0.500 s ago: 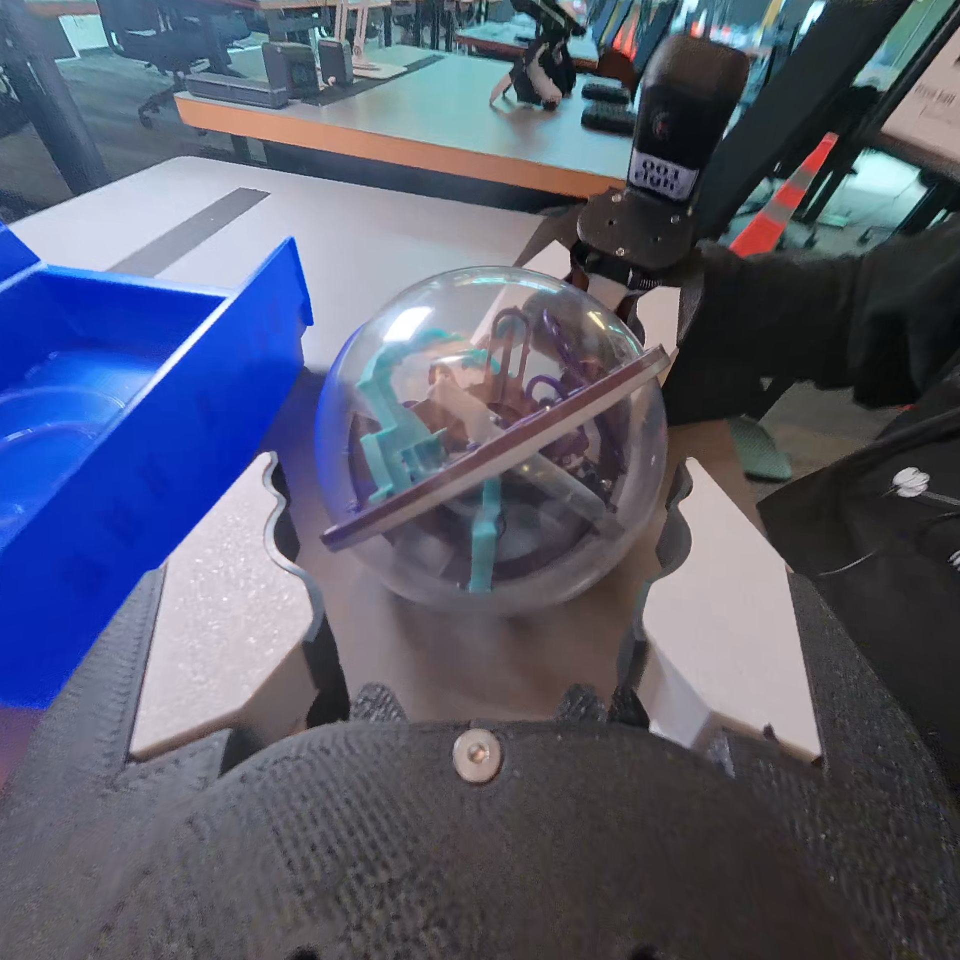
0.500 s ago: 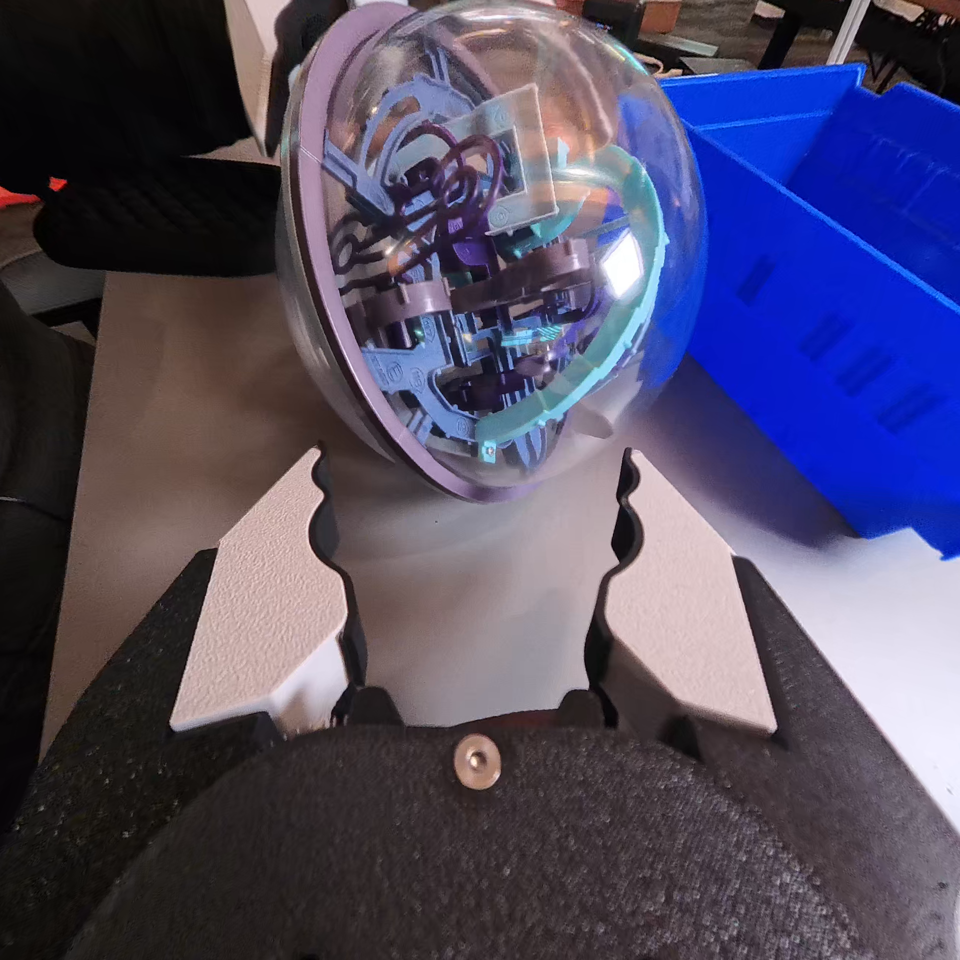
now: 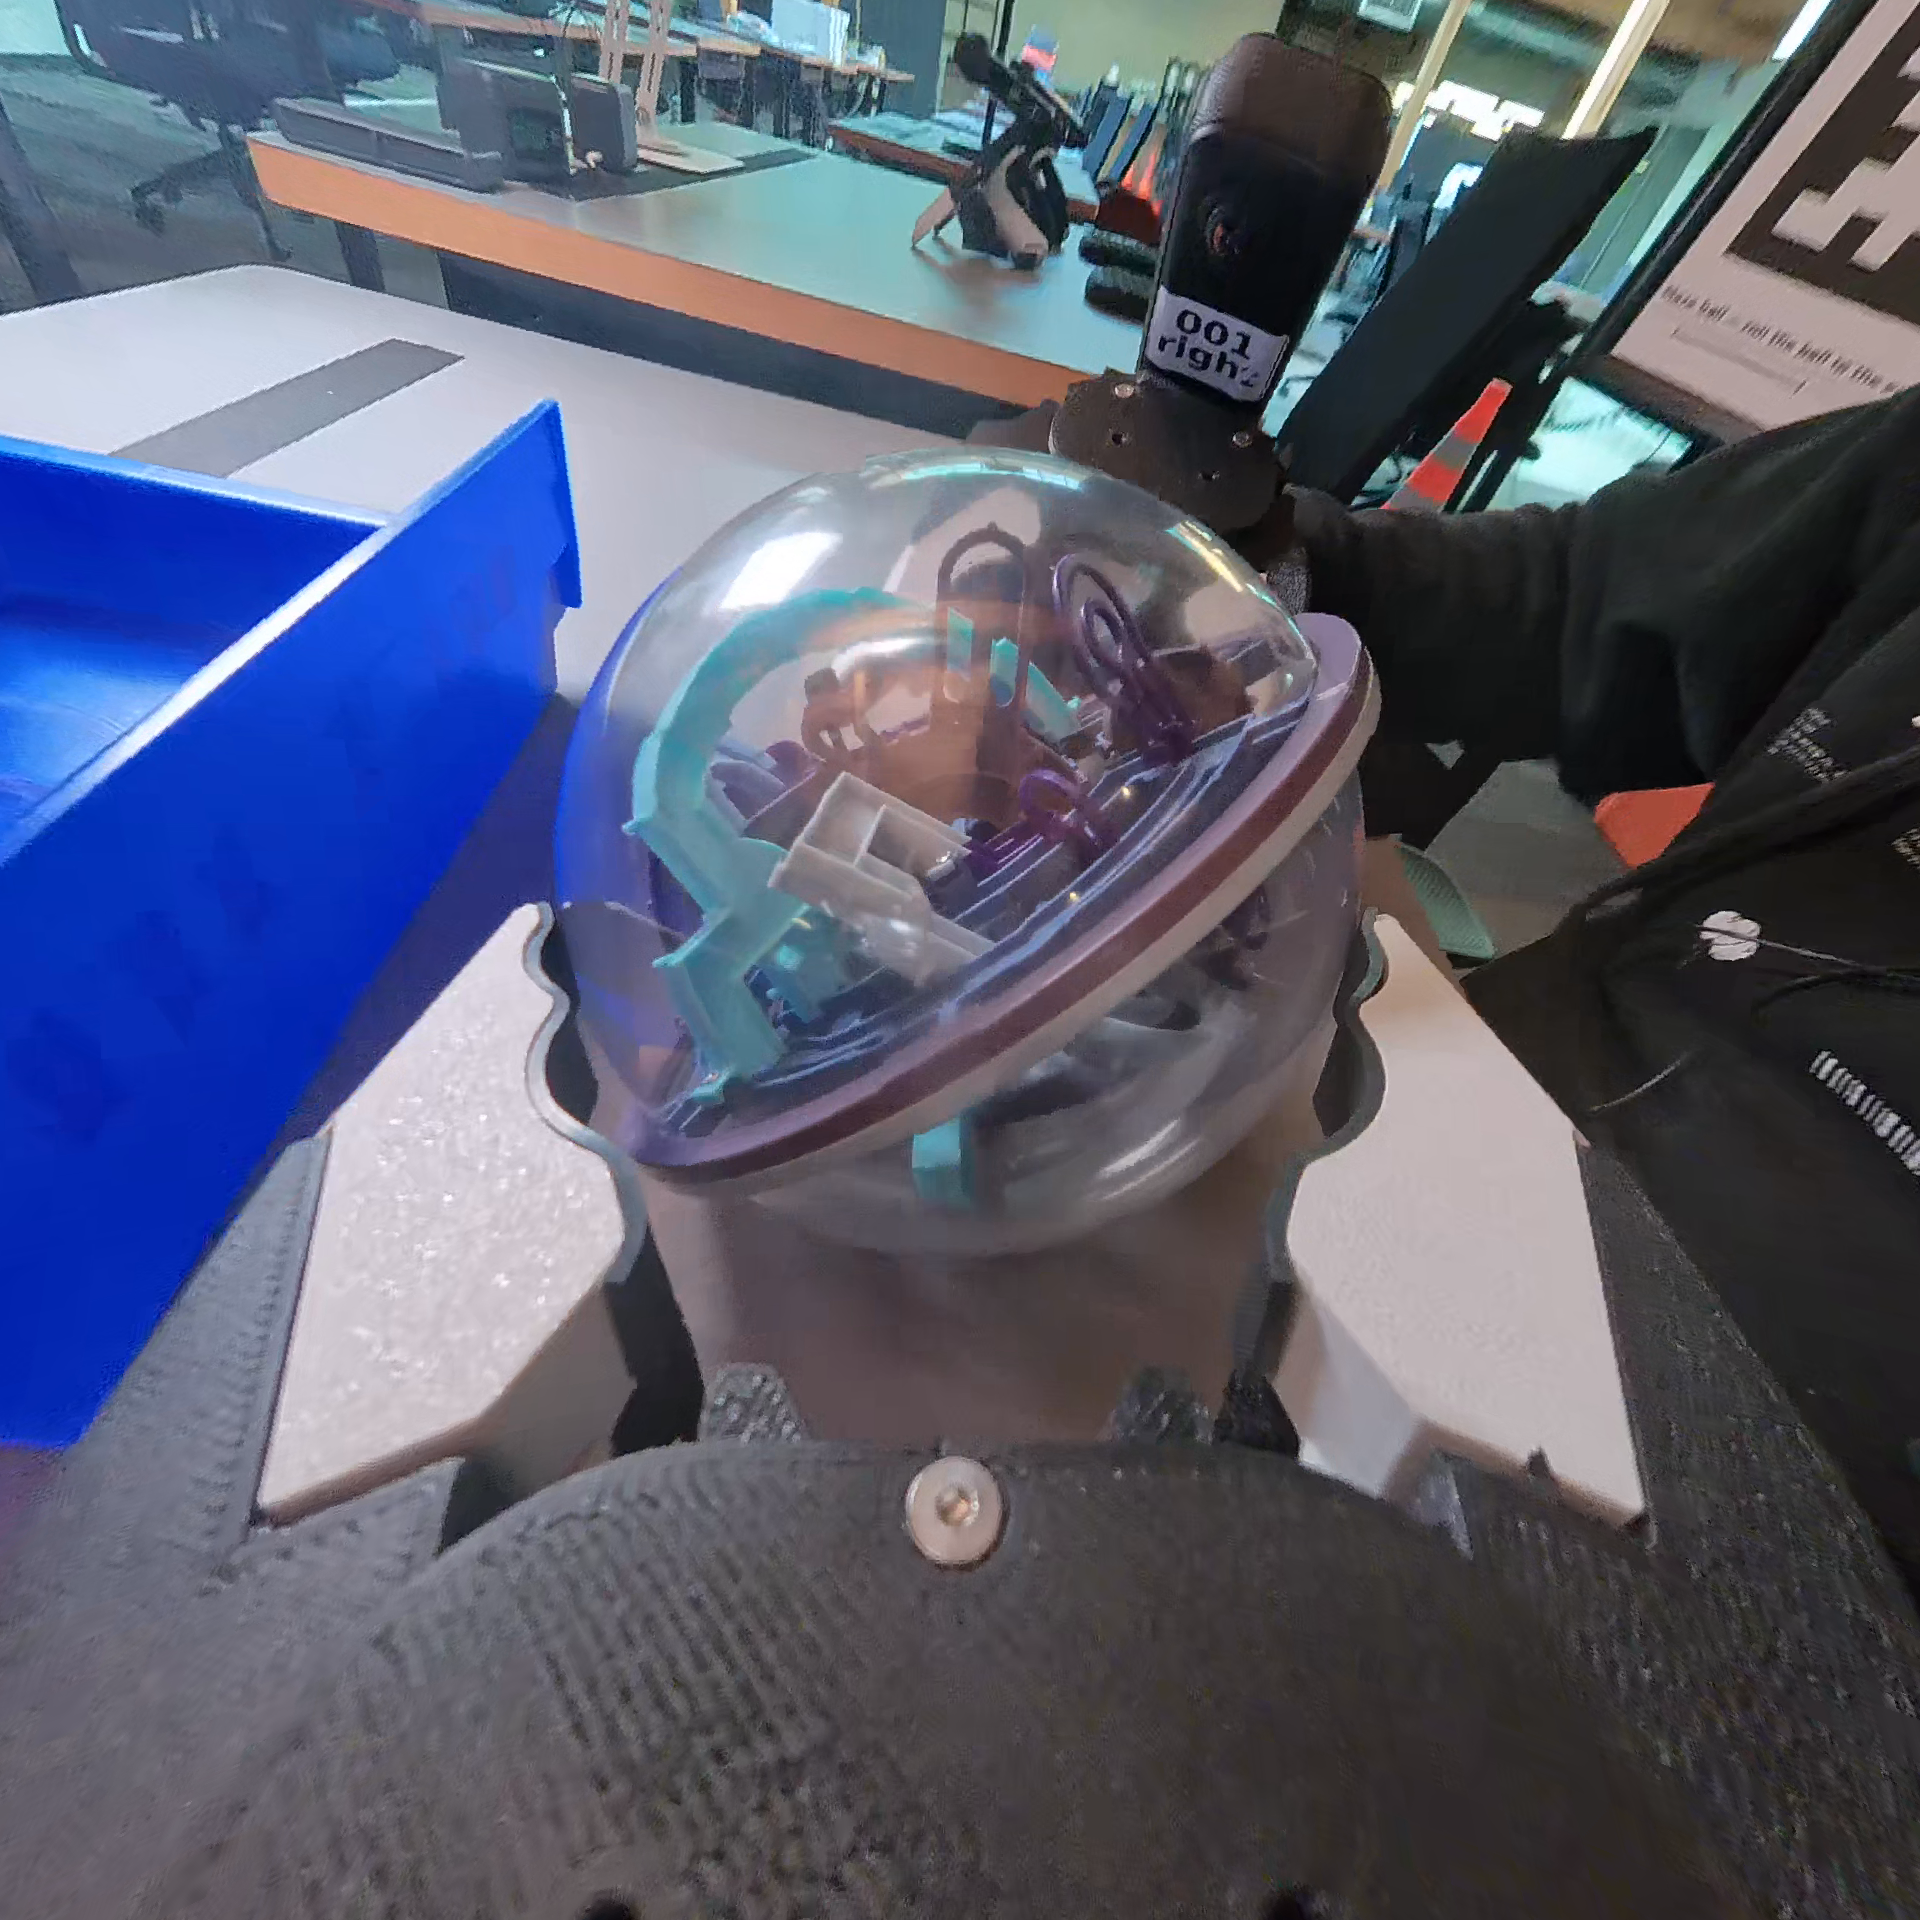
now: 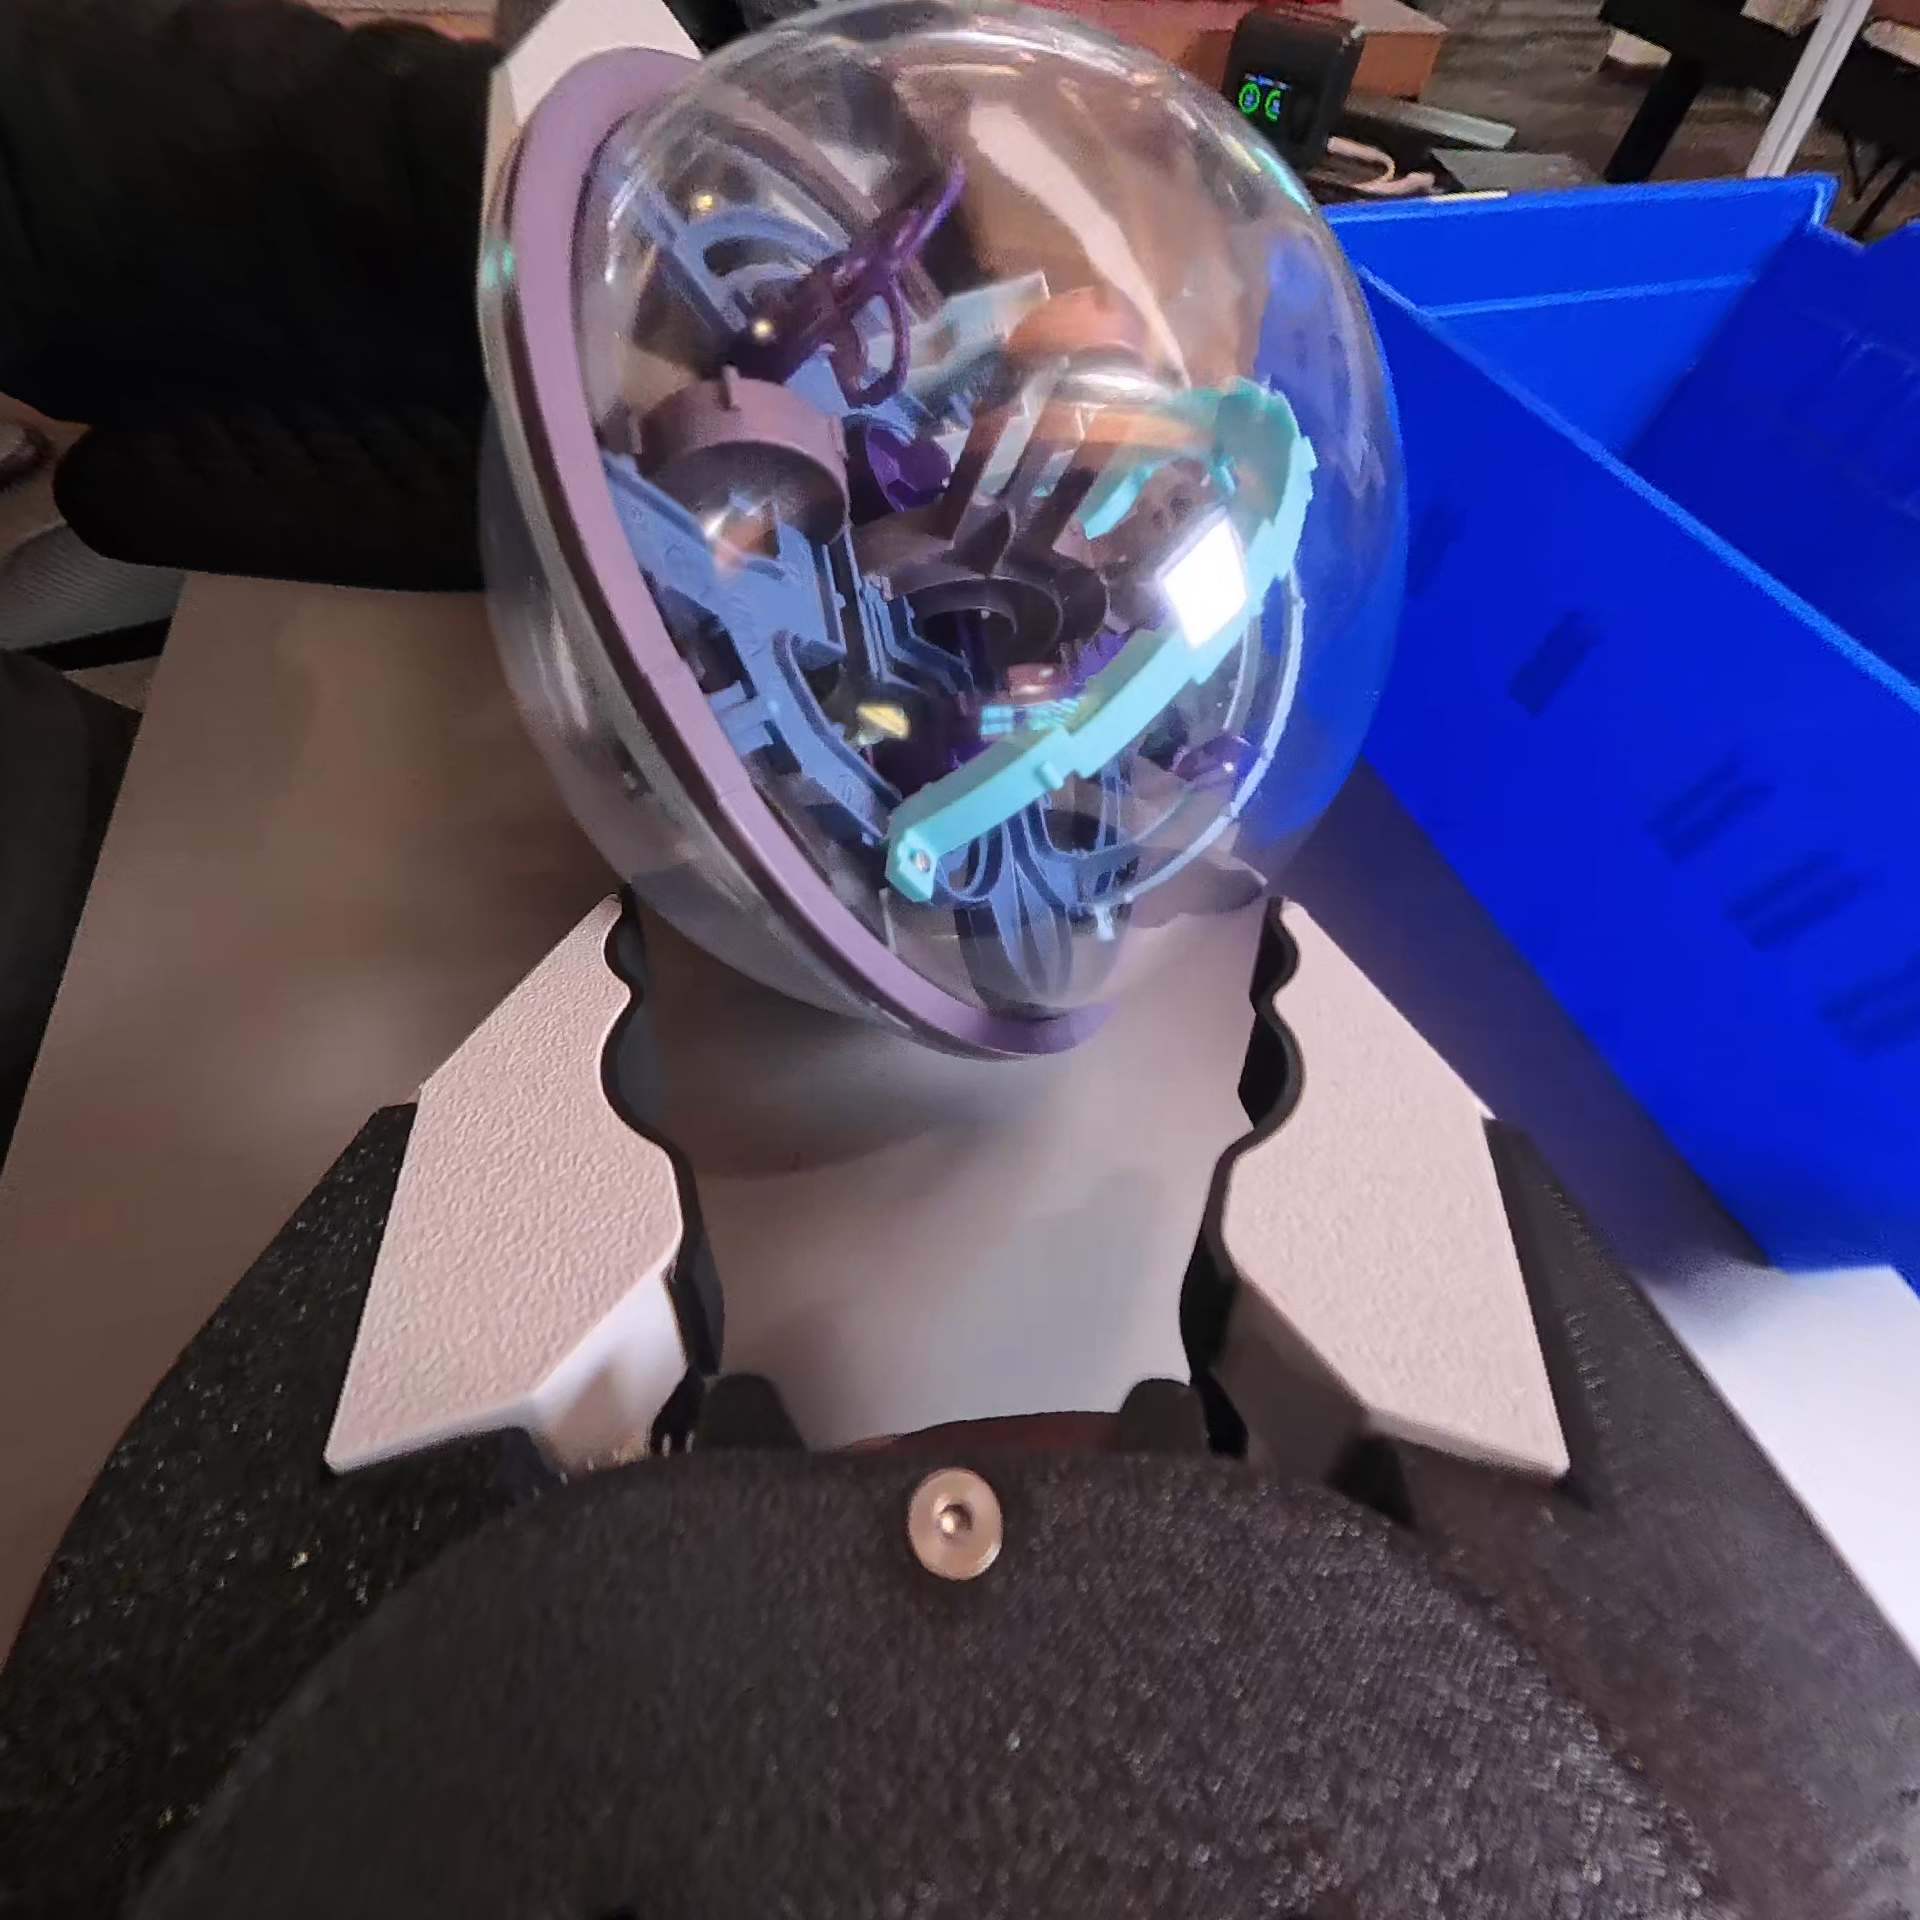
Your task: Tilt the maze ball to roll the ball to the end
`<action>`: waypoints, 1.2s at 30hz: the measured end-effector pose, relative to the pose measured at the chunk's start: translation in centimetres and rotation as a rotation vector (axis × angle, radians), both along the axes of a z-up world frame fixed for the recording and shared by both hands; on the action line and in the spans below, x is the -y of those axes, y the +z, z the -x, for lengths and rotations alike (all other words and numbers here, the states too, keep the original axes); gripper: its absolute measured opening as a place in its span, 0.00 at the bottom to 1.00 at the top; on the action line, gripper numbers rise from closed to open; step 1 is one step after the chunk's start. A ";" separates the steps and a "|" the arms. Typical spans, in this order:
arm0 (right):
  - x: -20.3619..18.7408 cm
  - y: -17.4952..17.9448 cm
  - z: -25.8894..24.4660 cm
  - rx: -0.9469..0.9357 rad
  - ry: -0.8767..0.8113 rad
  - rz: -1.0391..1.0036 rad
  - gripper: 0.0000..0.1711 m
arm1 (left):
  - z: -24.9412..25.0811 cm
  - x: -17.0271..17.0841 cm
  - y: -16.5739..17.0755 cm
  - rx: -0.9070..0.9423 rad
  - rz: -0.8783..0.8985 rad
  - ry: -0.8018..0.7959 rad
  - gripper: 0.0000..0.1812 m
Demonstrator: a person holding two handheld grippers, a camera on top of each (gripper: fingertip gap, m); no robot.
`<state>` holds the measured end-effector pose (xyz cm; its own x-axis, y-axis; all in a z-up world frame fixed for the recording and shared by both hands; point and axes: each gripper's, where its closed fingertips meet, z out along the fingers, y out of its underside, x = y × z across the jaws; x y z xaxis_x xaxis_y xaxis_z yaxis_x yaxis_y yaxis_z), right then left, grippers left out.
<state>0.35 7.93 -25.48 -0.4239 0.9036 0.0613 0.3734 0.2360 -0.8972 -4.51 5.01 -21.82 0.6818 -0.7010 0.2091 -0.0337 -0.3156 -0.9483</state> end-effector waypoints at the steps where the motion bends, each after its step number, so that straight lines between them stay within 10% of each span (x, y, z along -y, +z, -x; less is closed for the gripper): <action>1: 0.1 0.1 0.3 -0.003 0.008 -0.004 0.66 | 0.3 0.1 -0.1 0.021 0.005 -0.003 0.78; 36: 0.2 -1.4 1.3 0.103 0.092 0.194 0.65 | 0.3 -1.2 2.0 -0.086 -0.077 0.153 0.77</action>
